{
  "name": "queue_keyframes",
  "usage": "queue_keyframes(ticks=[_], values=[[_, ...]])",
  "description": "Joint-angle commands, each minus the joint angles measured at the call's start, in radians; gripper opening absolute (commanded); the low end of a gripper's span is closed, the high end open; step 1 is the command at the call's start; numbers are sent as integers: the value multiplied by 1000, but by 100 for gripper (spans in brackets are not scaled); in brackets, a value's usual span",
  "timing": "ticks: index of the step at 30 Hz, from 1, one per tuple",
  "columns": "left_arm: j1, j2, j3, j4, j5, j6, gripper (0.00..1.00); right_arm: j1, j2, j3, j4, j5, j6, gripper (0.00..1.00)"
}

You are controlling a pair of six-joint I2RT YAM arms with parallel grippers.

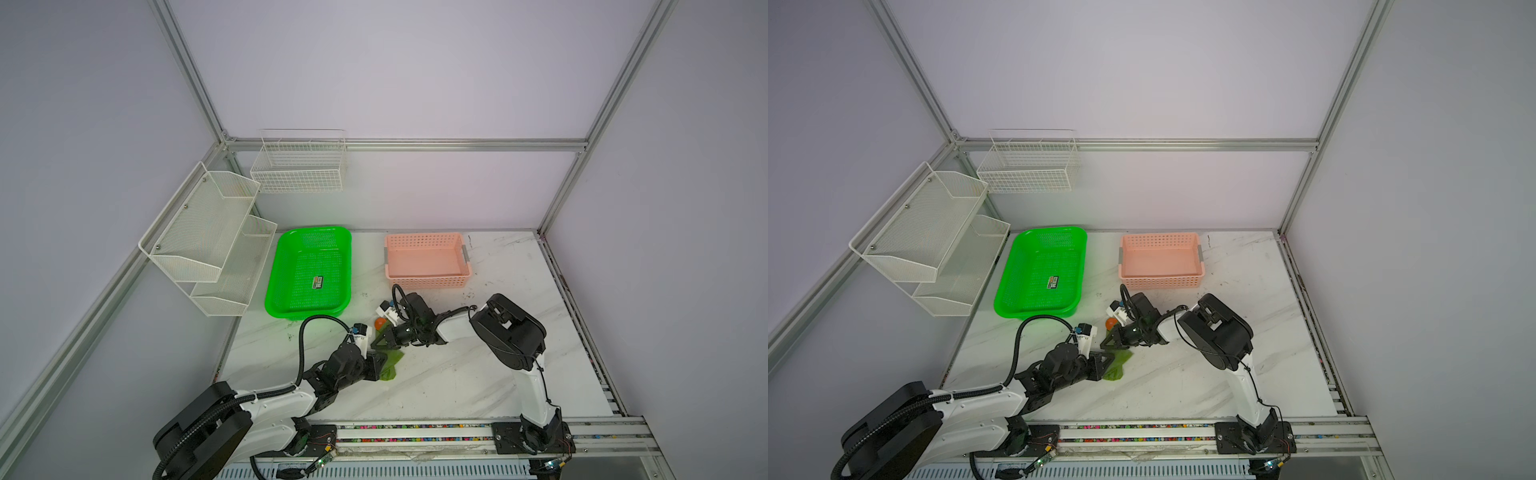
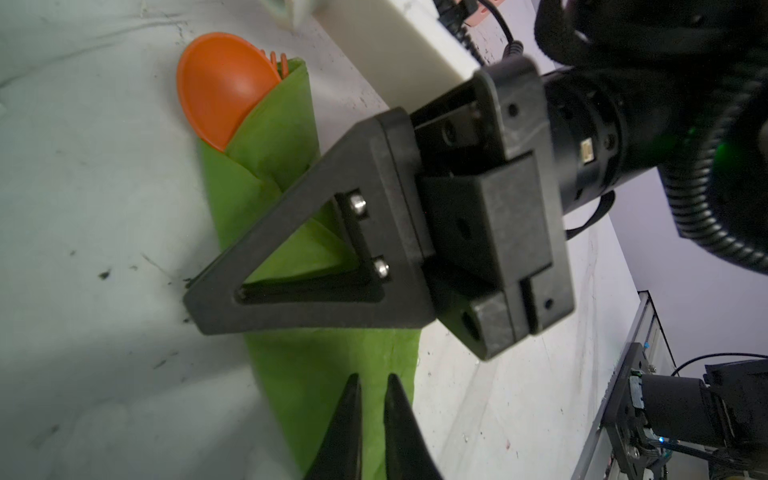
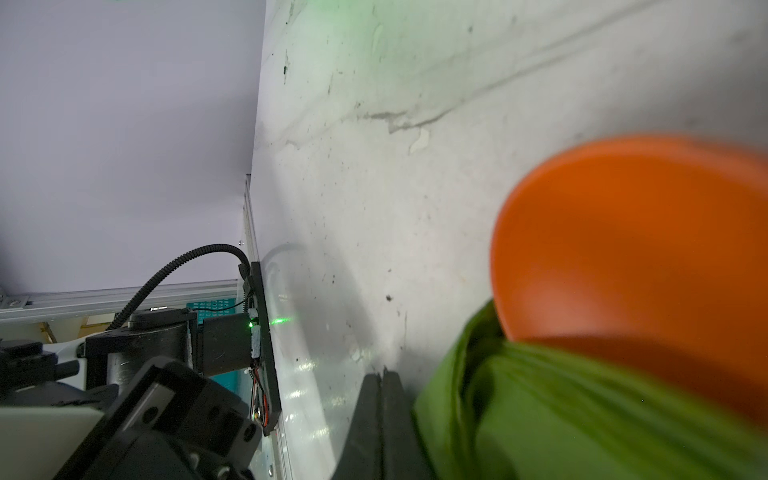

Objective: Place the utensils on the paper napkin and roll it up

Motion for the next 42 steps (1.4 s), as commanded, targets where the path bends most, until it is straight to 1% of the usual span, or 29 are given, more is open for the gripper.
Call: queue_keyframes(ticks=[1, 6, 9, 12, 13, 15, 26, 29, 37, 40, 42], values=[[5, 44, 74, 123, 43, 17, 13, -22, 99, -41, -153, 192, -27, 0], [5, 148, 68, 225, 88, 2, 13, -17, 99, -43, -150, 188, -24, 0], [5, 209, 55, 280, 96, -15, 13, -17, 93, -43, -154, 187, -25, 0], [5, 251, 7, 383, 108, -43, 13, -17, 88, -44, -156, 190, -27, 0], [5, 303, -10, 424, 114, -52, 13, -17, 87, -43, -156, 191, -27, 0], [1, 346, -33, 468, 124, -73, 12, -17, 91, -43, -153, 192, -24, 0], [-171, 618, -140, 799, 20, -228, 11, -17, 98, -49, -142, 189, -20, 0], [-184, 689, -163, 913, 20, -260, 11, -17, 96, -50, -145, 189, -22, 0], [-184, 701, -181, 922, 34, -269, 10, -17, 83, -58, -145, 194, -21, 0], [-188, 654, -182, 919, 43, -259, 9, -17, 77, -58, -150, 195, -21, 0], [-190, 592, -181, 894, 32, -264, 8, -17, 71, -55, -159, 198, -24, 0]])
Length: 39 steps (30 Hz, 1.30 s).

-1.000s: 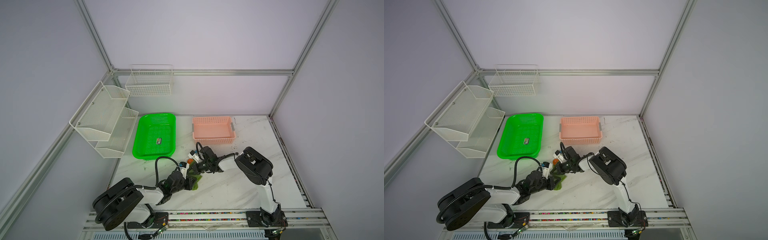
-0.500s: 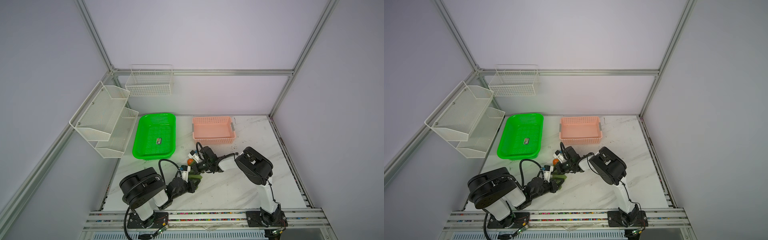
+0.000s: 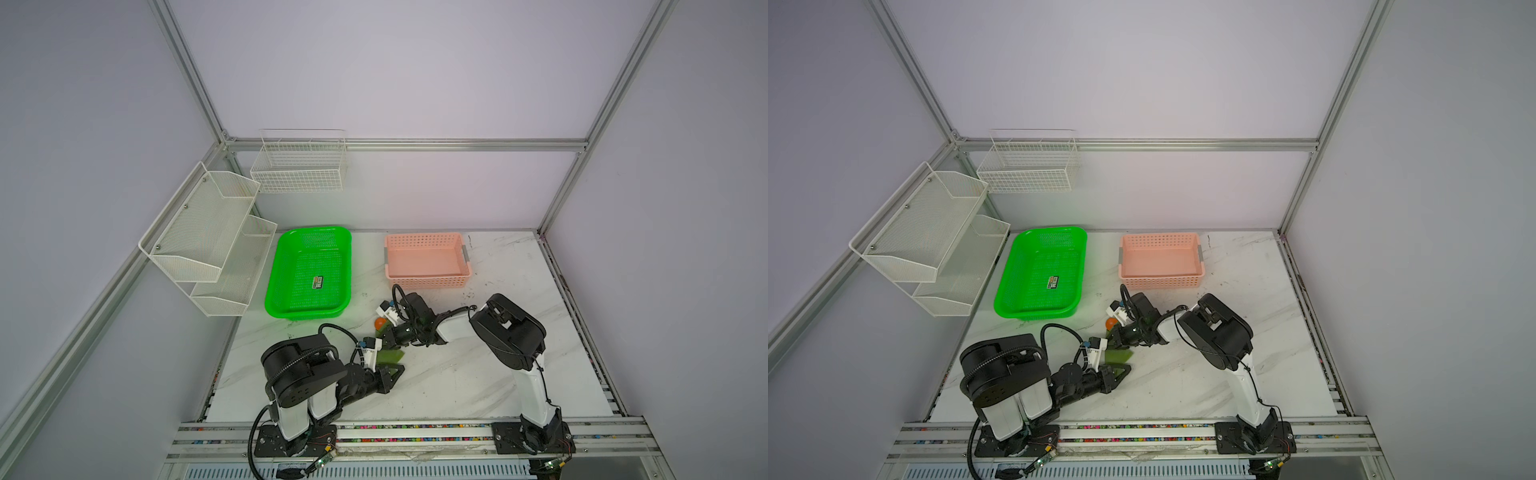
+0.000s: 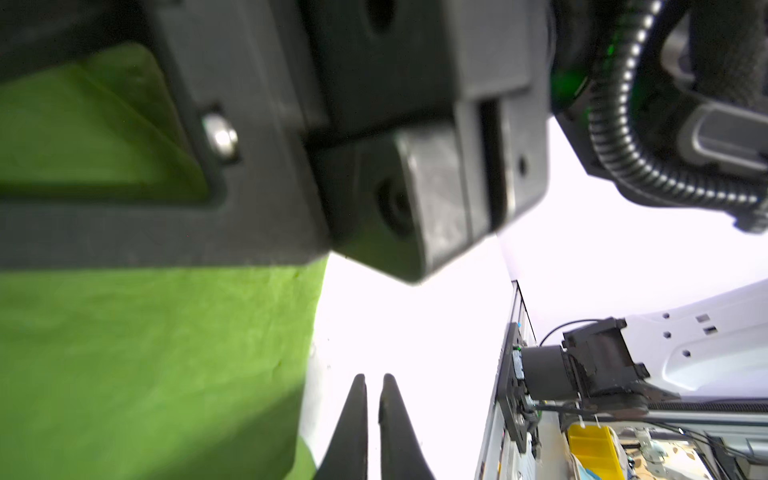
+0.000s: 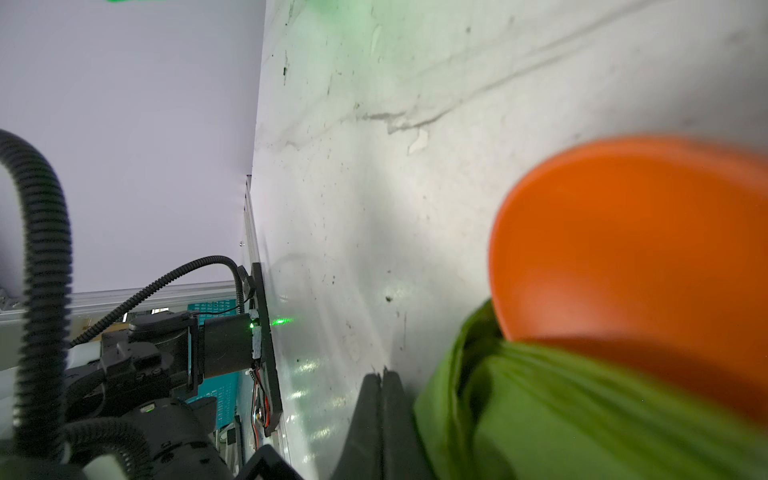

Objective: Place the utensils on the paper napkin and roll it up

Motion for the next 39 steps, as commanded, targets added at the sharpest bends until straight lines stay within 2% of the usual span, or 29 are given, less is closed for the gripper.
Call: queue_keyframes(ticks=[1, 3, 4, 6, 8, 10, 14, 17, 30, 39], values=[[-11, -93, -21, -201, 0, -2, 8, -17, 67, -53, -167, 200, -32, 0], [-20, -245, 30, -442, -26, 32, 7, -17, 61, -53, -176, 203, -34, 0], [-32, -348, 77, -626, -54, 70, 7, -17, 59, -51, -179, 204, -36, 0], [-55, -555, 199, -1012, -145, 142, 7, -17, 55, -51, -182, 205, -36, 0], [-54, -697, 262, -1223, -254, 176, 7, -17, 58, -51, -178, 205, -33, 0], [-44, -769, 266, -1240, -316, 250, 7, -17, 64, -47, -173, 202, -29, 0], [30, -763, 315, -1275, -254, 322, 7, -17, 68, -38, -174, 200, -25, 0], [41, -713, 312, -1240, -227, 338, 7, -18, 60, -37, -187, 201, -31, 0], [50, -652, 211, -1083, -203, 334, 7, -16, 65, -27, -177, 189, -22, 0], [49, -539, 181, -1019, -151, 281, 7, -17, 69, -19, -180, 184, -22, 0]])
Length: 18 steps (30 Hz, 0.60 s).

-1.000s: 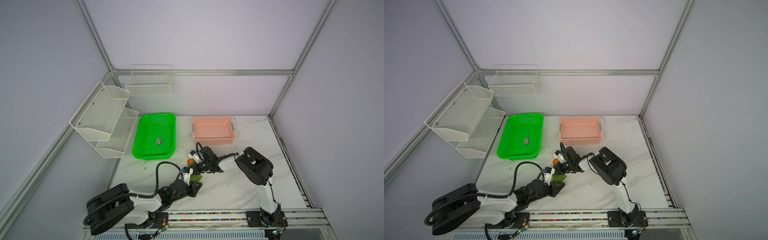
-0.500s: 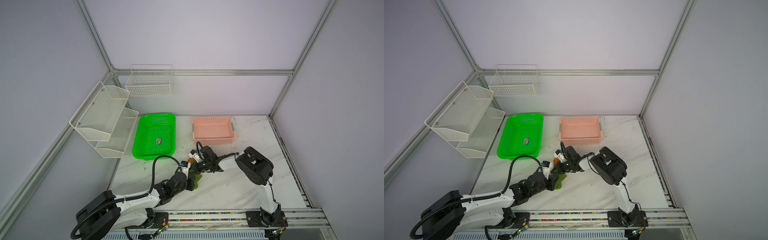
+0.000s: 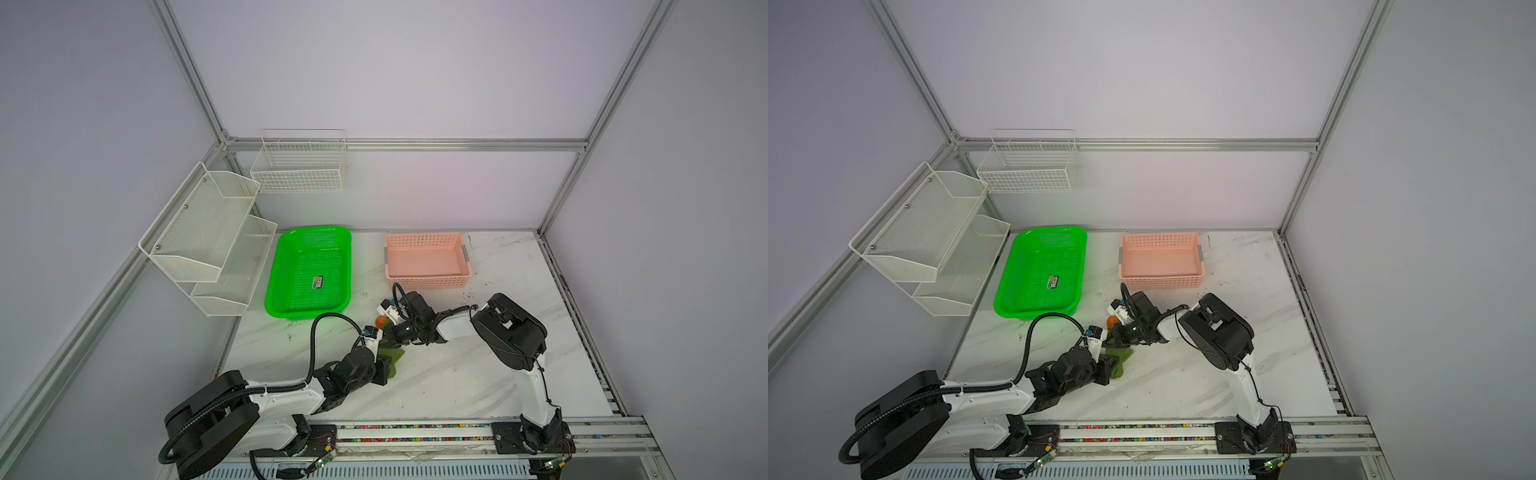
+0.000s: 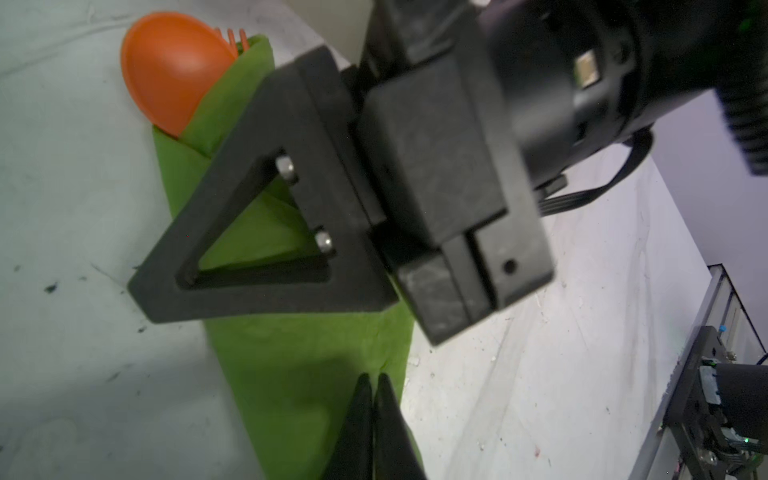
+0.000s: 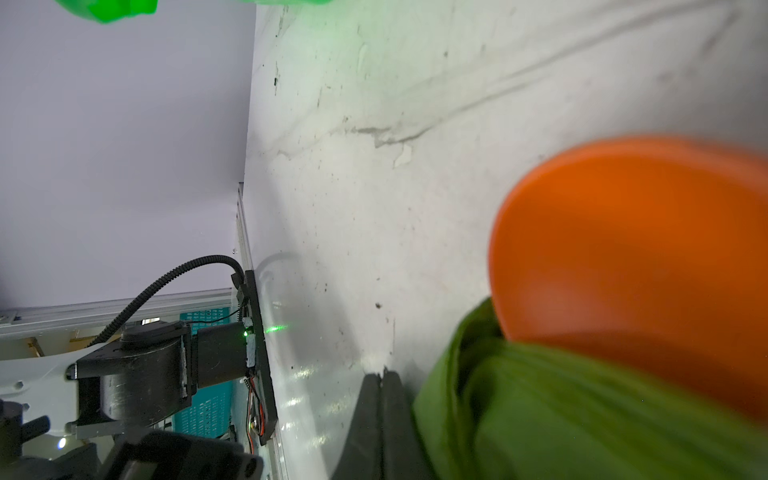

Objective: Place the utensils on the paper napkin and roll it up

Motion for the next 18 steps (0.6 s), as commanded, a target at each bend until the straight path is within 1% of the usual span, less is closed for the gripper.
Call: queue_keyframes(ticks=[1, 9, 11, 14, 18], values=[[7, 31, -34, 76, 38, -25, 6, -13, 76, -31, -152, 158, -21, 0], [-1, 98, -79, 144, 72, -75, 6, -12, 70, -33, -151, 157, -21, 0], [-28, 100, -102, 157, 49, -114, 6, -12, 70, -32, -149, 157, -19, 0], [-98, 104, -129, 170, -8, -174, 6, -12, 70, -34, -142, 157, -16, 0], [-163, 127, -132, 169, -43, -218, 6, -12, 77, -36, -128, 151, -9, 0]])
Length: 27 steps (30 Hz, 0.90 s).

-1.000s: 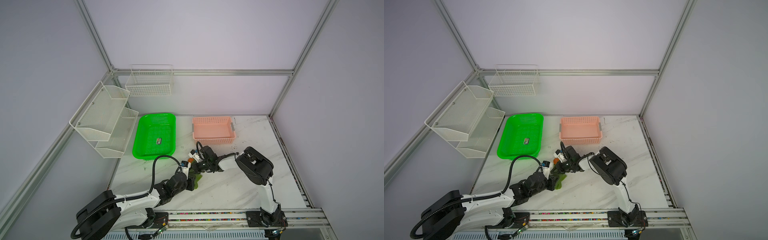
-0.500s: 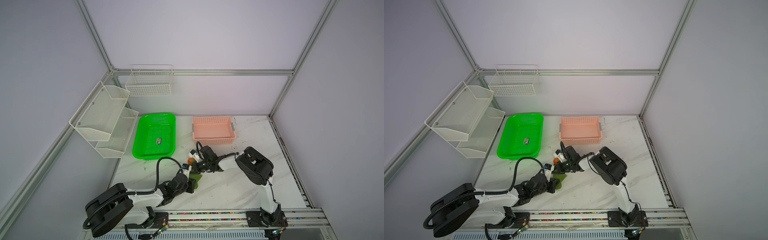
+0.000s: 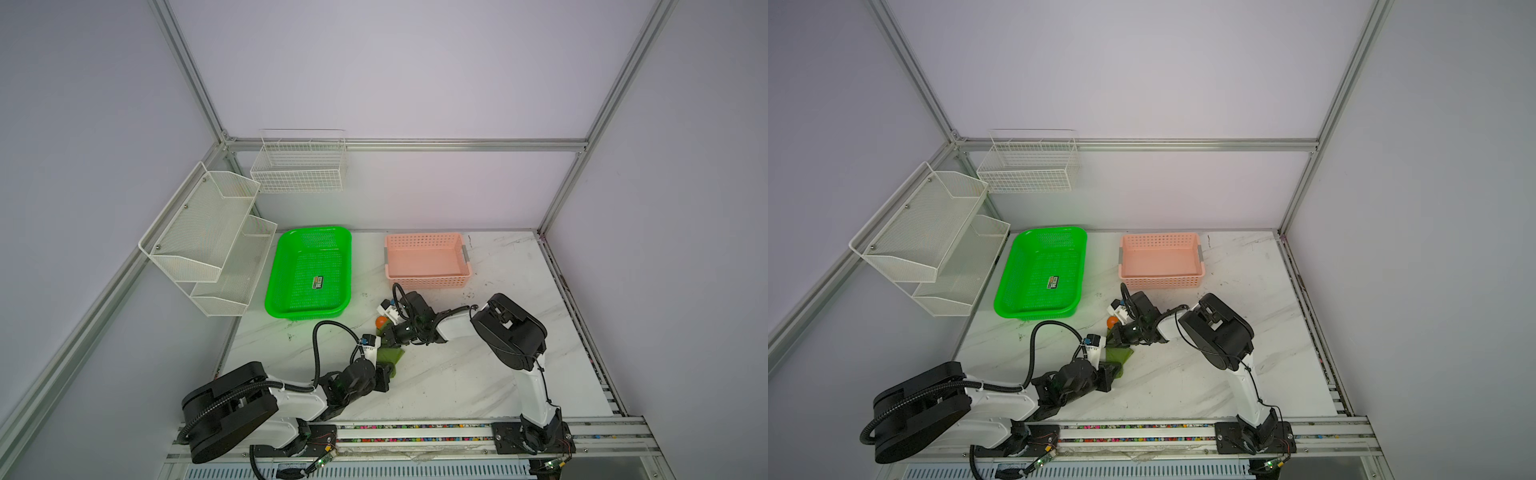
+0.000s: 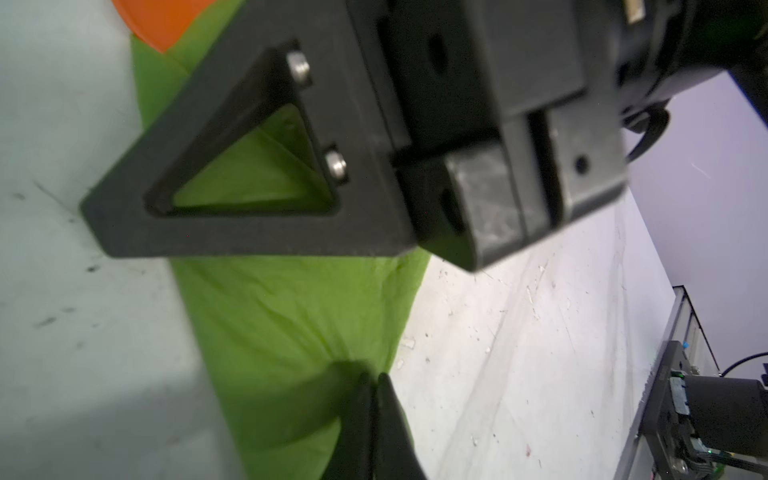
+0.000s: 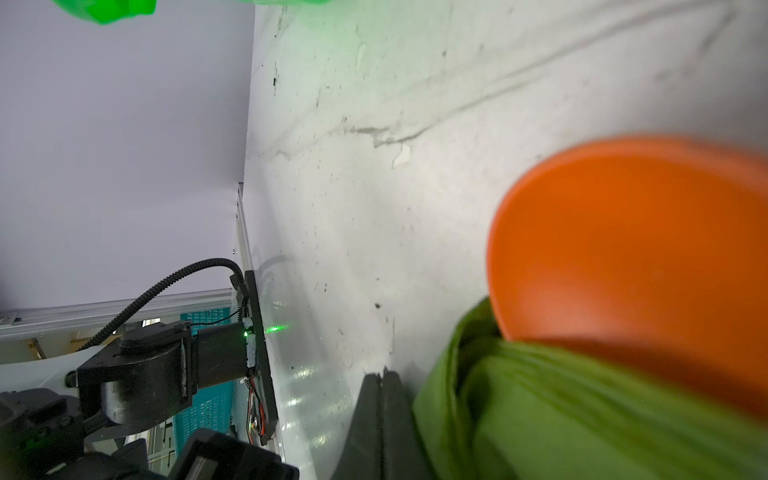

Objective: Place the utensils on the paper napkin and roll it up

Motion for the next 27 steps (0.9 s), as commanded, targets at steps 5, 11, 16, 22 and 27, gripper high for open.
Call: queue_keyframes(ticks=[5, 11, 16, 22, 27], values=[[-92, 13, -49, -67, 11, -83, 6, -12, 68, -40, -132, 152, -20, 0], [-101, -240, -19, -311, -37, -67, 8, -13, 56, -49, -129, 156, -19, 0], [-98, -513, 30, -514, -212, -15, 14, -12, 55, -57, -119, 154, -13, 0], [-6, -526, 32, -461, -184, 29, 22, -11, 53, -66, -106, 150, -1, 0], [28, -451, 50, -426, -167, 38, 29, -11, 45, -65, -116, 151, -5, 0]])
